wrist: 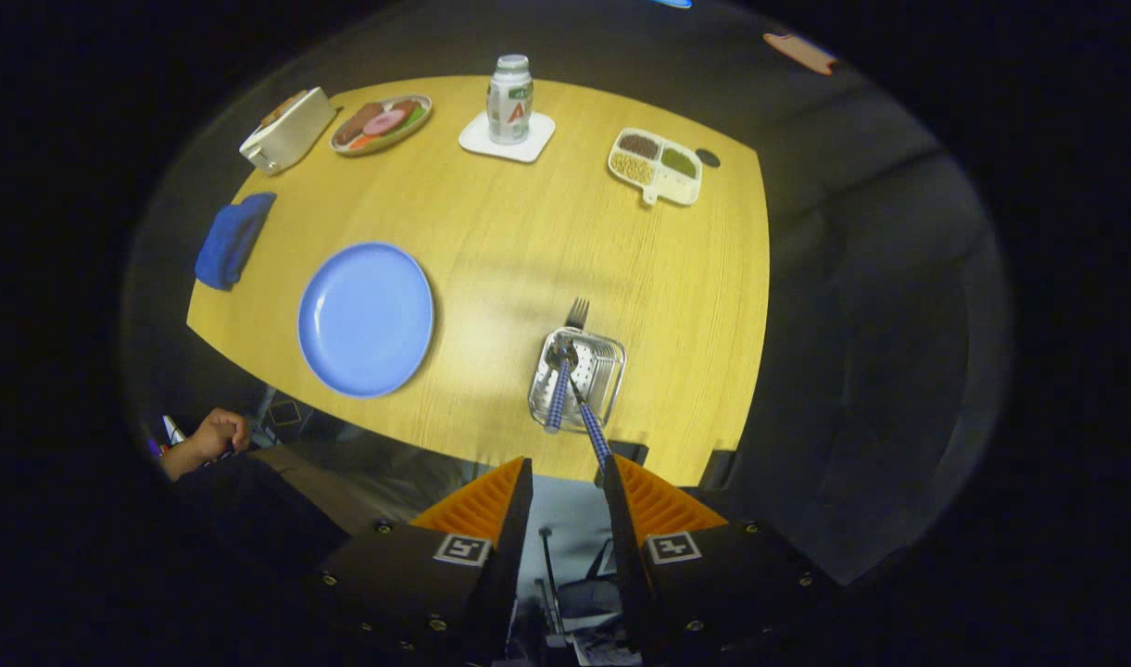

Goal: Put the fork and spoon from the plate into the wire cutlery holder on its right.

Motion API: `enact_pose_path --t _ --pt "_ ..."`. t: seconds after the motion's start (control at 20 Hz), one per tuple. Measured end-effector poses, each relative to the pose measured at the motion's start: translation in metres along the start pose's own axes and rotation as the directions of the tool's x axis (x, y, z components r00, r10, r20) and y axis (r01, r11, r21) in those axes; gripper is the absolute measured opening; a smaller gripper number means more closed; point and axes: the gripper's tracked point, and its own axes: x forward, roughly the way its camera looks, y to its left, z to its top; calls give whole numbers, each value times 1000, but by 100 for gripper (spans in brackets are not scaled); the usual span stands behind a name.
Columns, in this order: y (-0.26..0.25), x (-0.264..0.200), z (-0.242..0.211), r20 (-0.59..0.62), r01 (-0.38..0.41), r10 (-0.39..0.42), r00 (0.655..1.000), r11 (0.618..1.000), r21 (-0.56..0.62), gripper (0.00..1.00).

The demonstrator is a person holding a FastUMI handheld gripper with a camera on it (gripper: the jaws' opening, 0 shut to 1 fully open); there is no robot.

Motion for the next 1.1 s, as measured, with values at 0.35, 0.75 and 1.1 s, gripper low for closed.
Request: enact_pose_path --t 0.35,0.75,1.1 --pt "115 -60 82 665 -59 -42 746 990 129 63" --pt "208 -42 89 726 19 84 683 991 -133 97" --pt "253 -75 117 836 3 164 523 981 -195 96"
